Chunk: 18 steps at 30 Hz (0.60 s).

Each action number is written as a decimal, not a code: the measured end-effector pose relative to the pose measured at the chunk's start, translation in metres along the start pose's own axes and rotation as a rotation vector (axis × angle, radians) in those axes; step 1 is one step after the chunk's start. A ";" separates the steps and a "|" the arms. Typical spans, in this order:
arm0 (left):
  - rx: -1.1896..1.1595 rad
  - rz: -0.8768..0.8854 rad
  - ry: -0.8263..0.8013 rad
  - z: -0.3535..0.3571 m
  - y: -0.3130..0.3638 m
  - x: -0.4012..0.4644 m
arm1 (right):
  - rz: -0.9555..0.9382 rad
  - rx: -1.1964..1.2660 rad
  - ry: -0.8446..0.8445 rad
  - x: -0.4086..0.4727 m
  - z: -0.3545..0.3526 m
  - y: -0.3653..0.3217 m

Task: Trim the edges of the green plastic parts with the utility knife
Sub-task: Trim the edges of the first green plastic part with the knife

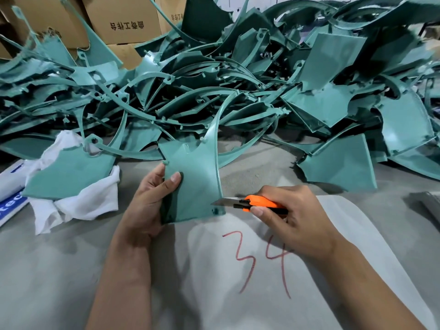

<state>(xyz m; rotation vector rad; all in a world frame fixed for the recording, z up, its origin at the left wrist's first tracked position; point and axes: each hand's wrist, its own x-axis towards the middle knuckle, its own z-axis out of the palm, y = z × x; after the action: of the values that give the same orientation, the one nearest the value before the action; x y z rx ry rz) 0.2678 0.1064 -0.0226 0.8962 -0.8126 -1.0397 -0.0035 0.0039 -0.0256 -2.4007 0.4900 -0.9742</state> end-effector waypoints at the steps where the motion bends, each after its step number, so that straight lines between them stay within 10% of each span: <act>1: 0.002 -0.013 -0.019 0.000 0.001 -0.001 | 0.010 -0.003 0.010 0.000 -0.001 0.001; 18: 0.057 -0.265 -0.177 0.004 -0.005 -0.005 | 0.347 -0.328 0.473 0.001 -0.013 0.012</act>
<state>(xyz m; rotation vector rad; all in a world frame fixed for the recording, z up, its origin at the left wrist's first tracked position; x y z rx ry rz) 0.2609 0.1090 -0.0257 0.9892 -0.8900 -1.3476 -0.0135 -0.0103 -0.0234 -2.2260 1.2781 -1.3812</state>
